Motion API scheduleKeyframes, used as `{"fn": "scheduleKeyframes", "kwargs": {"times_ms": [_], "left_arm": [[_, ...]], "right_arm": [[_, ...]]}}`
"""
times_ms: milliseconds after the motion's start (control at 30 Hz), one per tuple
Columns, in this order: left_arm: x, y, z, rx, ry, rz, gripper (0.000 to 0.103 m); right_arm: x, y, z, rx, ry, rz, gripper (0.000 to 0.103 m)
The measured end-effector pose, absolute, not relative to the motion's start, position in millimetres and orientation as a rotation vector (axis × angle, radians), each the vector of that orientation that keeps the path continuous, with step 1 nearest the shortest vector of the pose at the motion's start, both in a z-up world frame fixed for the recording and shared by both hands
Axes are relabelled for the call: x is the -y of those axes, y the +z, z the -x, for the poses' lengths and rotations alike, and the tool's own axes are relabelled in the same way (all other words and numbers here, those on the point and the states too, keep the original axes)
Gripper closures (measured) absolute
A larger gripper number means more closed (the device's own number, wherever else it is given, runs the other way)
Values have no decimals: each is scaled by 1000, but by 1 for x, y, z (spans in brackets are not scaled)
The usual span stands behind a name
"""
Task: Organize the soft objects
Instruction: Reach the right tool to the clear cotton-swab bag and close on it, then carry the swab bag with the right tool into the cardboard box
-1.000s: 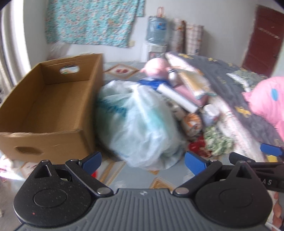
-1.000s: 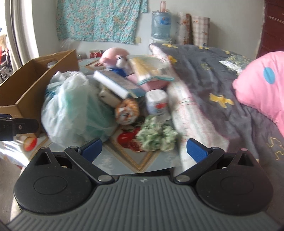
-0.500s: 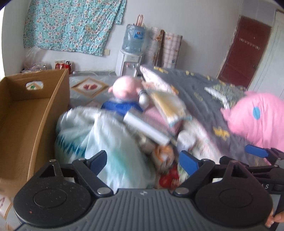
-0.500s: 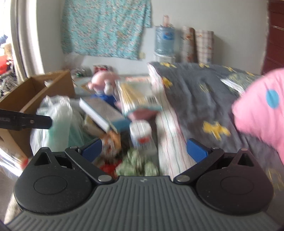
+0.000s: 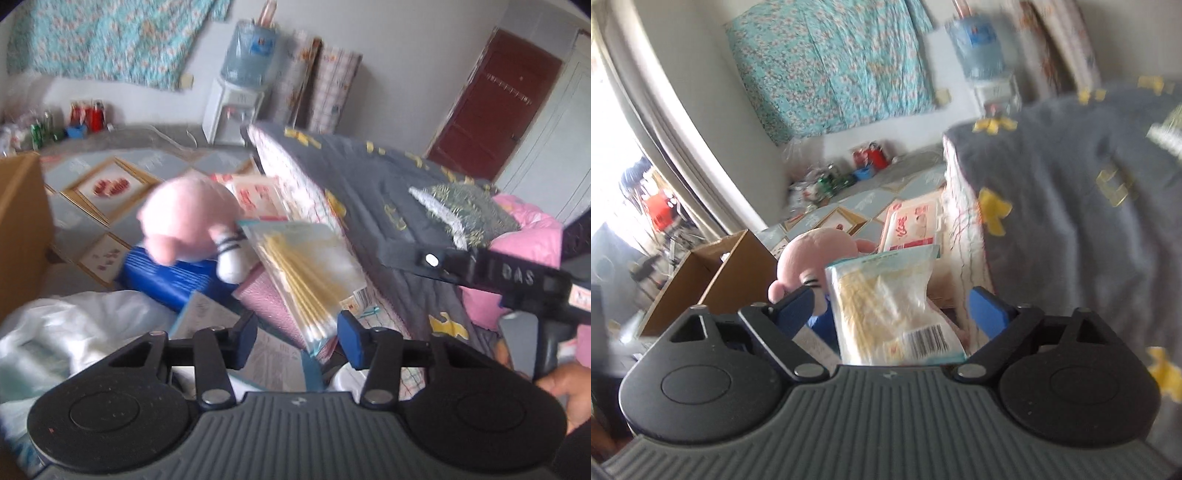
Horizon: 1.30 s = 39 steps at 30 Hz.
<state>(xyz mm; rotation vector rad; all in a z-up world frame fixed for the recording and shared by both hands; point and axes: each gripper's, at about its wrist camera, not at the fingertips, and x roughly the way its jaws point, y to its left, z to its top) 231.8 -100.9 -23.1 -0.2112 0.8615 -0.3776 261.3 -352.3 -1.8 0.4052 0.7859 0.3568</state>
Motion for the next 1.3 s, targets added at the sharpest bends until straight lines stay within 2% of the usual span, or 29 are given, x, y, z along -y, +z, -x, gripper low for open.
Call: {"fn": "scheduleKeyframes", "kwargs": {"times_ms": [200, 333, 400, 433, 500, 567, 967, 1300], "left_arm": [[115, -48, -266, -957, -388, 256, 54], [124, -58, -278, -987, -374, 254, 55], [128, -63, -283, -1009, -366, 264, 63], [129, -64, -285, -1018, -363, 272, 64], [131, -64, -285, -1017, -359, 266, 73], [133, -61, -284, -1007, -359, 255, 76], [137, -10, -233, -913, -388, 233, 79], [97, 50, -167, -784, -341, 204, 80]], "right_arm": [[356, -46, -298, -900, 389, -498, 32], [355, -69, -308, -949, 424, -559, 55], [354, -74, -305, -951, 420, -579, 58], [353, -74, -304, -946, 414, -576, 62], [353, -74, -300, -939, 408, -589, 69], [355, -70, -294, -934, 398, -598, 74], [354, -1, -231, -836, 386, -577, 77], [307, 61, -179, -747, 501, -561, 78]]}}
